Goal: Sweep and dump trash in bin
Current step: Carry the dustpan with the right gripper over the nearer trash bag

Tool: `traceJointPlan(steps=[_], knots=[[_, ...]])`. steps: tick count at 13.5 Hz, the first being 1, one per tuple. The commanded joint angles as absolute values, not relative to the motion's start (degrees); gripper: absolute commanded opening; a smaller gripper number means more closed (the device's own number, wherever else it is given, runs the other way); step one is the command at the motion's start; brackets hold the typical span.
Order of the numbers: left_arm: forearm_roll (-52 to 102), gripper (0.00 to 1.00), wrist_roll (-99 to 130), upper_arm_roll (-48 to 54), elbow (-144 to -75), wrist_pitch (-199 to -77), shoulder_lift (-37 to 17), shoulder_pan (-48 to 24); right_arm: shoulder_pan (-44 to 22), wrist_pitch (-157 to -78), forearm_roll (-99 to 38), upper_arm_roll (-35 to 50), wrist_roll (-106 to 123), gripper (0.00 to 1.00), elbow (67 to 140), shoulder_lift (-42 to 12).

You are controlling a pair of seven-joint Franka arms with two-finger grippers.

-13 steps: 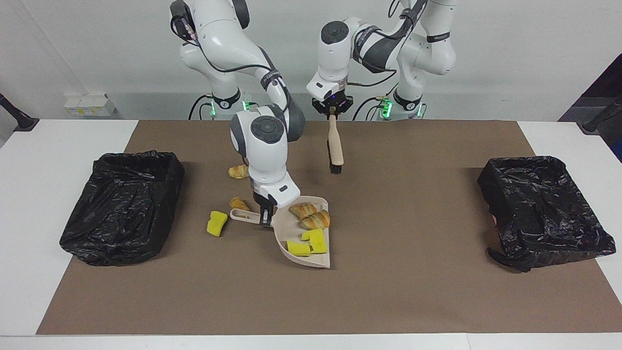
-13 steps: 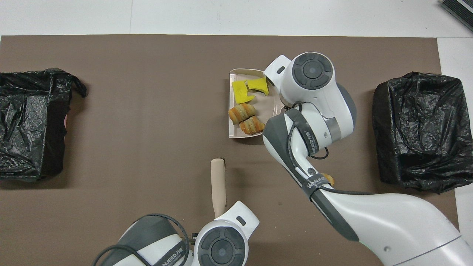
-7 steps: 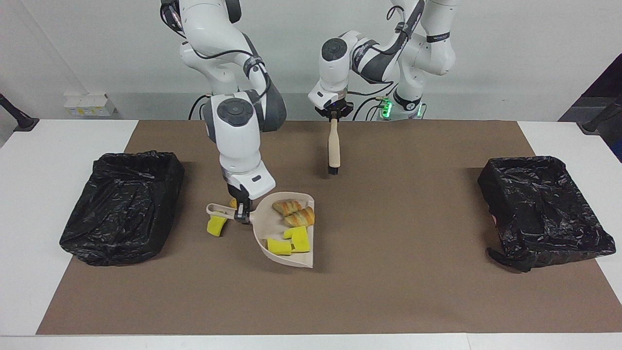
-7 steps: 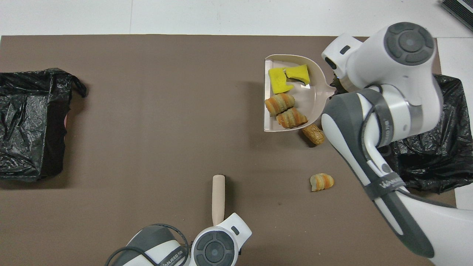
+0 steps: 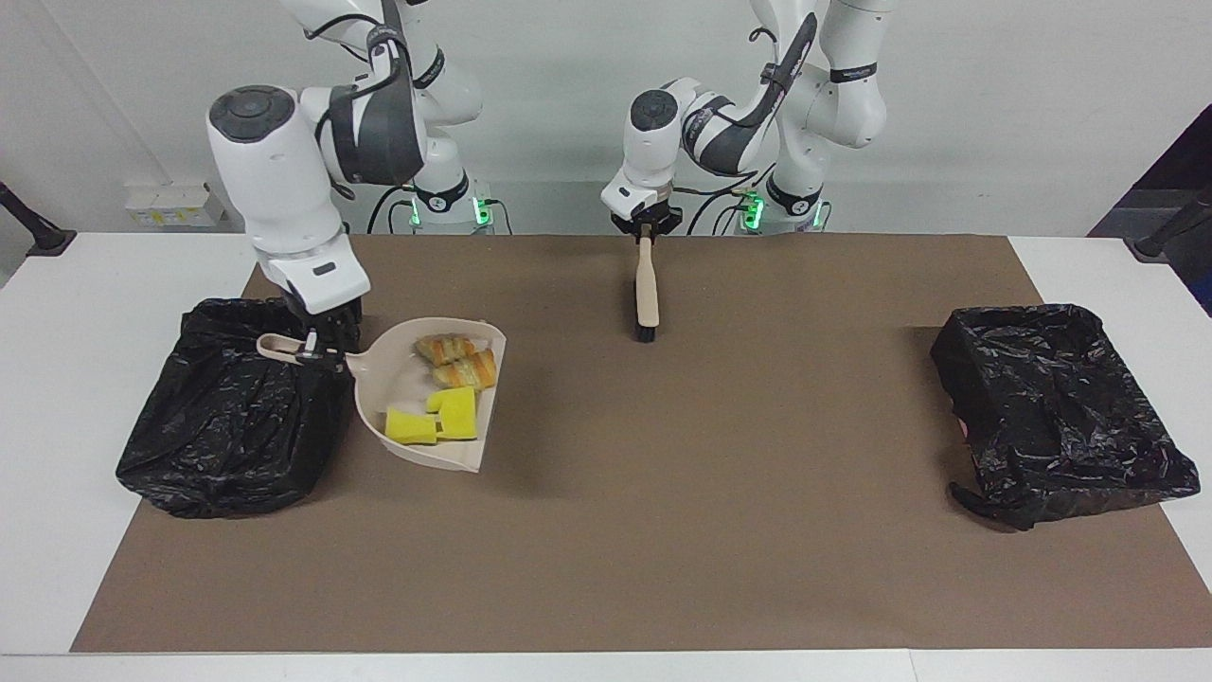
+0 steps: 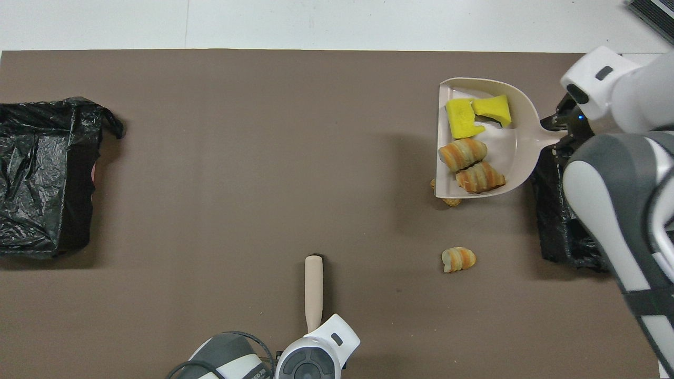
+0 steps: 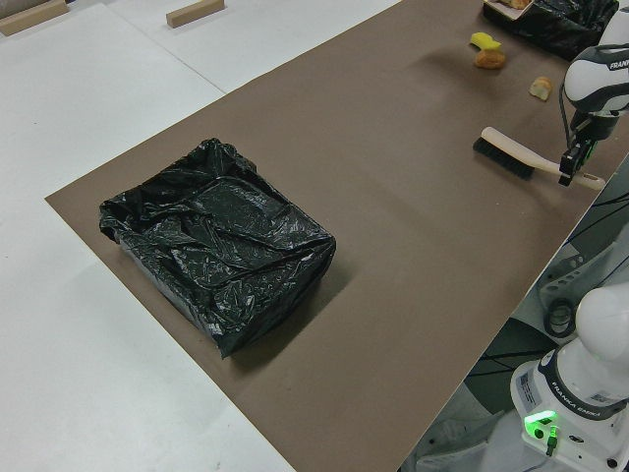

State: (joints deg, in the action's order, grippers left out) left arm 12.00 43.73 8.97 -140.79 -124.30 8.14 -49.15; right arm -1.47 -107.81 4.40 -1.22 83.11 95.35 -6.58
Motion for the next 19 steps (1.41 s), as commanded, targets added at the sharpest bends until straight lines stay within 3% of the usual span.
traceJointPlan(steps=[1,2,4,10,14,19], knots=[[12.66,0.82,43.68,8.0,-142.65,-125.51,9.76,-50.1,4.89,-107.75,1.07,-0.44,90.85,0.0,101.33,-1.06],[12.66,1.0,43.59,7.91,-142.39,-124.9,9.67,-50.01,7.27,-107.67,0.79,-0.44,93.75,0.0,101.77,-0.79],[12.57,1.0,43.59,7.74,-141.25,-124.72,9.58,-49.4,11.06,-108.36,0.79,-0.7,99.11,0.0,103.44,0.26],[7.31,1.0,42.19,7.56,-133.51,-122.17,8.79,-38.77,23.63,-111.0,3.24,-1.14,110.82,0.0,105.29,2.2],[5.72,1.0,35.97,7.47,-128.17,-119.03,9.14,-31.48,27.76,-119.59,9.05,-1.23,111.45,0.0,108.97,4.03],[3.61,1.0,26.56,7.38,-122.96,-114.43,9.32,-22.17,27.16,-125.86,20.1,-1.14,105.93,0.0,111.61,4.39]])
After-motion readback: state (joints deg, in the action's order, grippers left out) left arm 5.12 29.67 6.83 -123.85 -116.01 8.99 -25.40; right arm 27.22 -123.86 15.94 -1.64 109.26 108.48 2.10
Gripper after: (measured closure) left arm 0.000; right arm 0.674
